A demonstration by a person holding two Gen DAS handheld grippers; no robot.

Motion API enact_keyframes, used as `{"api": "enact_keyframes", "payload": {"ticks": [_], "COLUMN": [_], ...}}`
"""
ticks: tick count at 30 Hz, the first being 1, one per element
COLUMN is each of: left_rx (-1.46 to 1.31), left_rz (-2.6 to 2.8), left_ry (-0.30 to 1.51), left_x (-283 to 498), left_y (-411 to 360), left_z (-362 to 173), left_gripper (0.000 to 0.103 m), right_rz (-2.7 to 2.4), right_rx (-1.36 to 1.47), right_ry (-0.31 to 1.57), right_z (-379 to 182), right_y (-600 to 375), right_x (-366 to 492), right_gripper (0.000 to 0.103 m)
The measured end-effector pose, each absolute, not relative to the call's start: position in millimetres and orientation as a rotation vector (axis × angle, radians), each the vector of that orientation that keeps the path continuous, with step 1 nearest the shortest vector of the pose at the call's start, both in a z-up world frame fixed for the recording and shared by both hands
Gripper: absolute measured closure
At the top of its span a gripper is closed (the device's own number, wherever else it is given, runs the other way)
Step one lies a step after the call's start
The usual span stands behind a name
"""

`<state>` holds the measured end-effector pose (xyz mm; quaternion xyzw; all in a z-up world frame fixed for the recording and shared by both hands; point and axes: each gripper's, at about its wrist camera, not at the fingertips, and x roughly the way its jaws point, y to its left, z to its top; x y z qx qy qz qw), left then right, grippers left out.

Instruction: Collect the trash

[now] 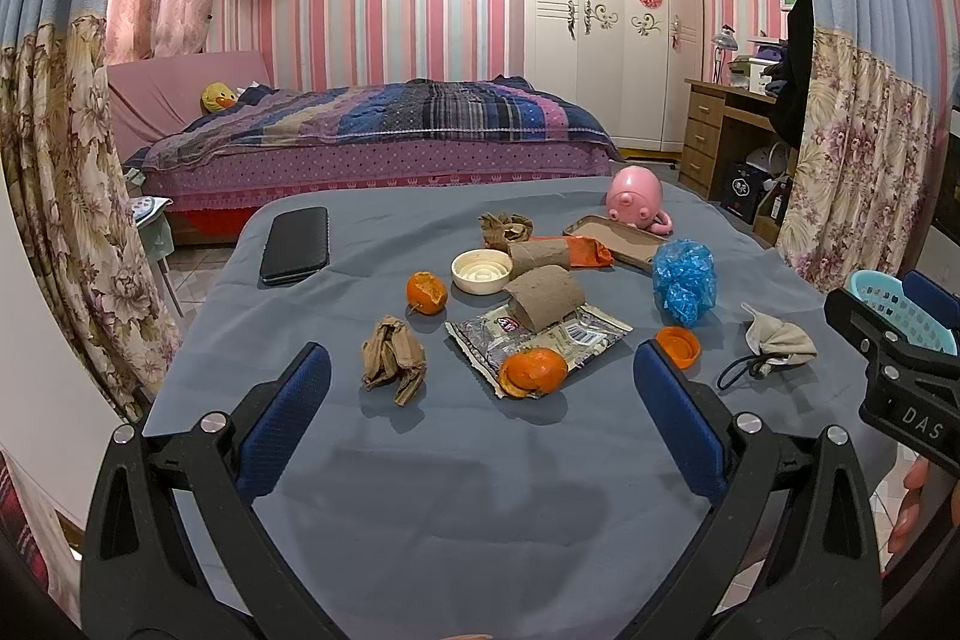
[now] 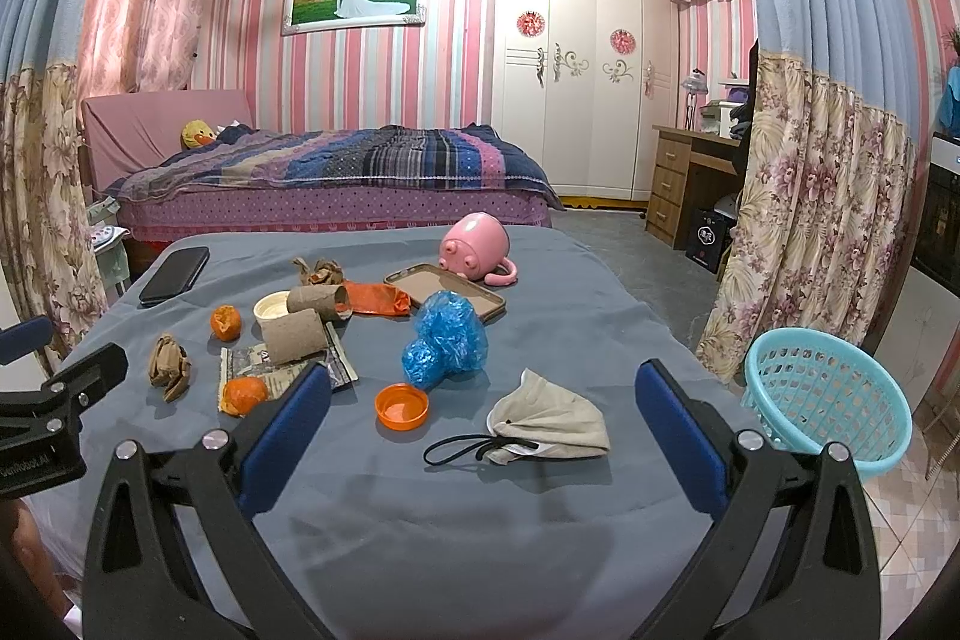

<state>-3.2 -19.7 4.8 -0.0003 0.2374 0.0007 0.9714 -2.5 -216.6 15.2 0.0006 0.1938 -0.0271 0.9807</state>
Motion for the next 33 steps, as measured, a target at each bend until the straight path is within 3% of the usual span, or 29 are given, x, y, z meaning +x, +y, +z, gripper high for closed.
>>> {"api": "enact_keyframes", "payload": {"ticks": [33], "left_rx": [-0.003], "left_rz": [0.005], "left_ry": [0.482], "left_x": [-1.5], "left_y": [-12.5], "left_z": [0.3], "left_gripper": [0.005], "right_rz": [-0.054], "right_rx": [-0.002], "right_ry": [0.399], "right_z": [14.8], "right_y": [-217.4], "right_x": [-0.3], "right_gripper": [0.004]}}
